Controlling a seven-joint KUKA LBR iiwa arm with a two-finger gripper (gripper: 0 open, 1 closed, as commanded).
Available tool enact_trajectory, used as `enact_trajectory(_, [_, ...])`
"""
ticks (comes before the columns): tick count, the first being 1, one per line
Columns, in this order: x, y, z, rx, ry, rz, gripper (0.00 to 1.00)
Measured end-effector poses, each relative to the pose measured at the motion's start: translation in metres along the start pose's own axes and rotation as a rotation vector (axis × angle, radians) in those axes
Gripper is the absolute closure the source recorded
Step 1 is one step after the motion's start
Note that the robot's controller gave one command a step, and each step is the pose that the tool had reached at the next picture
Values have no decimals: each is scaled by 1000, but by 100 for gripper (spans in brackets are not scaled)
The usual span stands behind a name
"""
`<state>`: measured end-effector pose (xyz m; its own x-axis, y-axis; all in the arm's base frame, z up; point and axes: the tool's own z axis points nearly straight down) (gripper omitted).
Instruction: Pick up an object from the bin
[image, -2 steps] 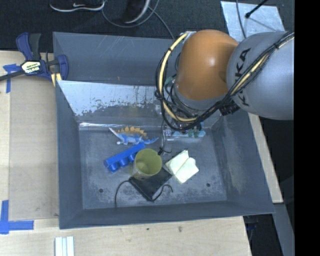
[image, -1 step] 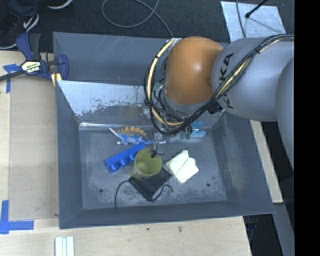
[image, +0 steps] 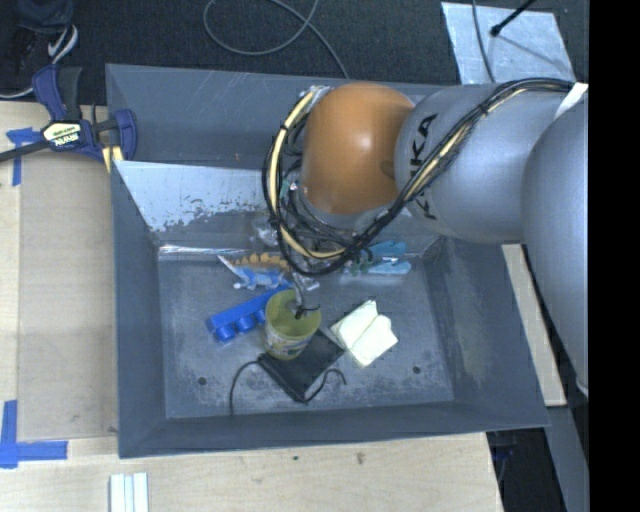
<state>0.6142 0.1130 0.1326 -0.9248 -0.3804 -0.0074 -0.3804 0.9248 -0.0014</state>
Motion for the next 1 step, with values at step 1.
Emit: enact_trajectory(1, [-7,10,1,0,-1,40,0])
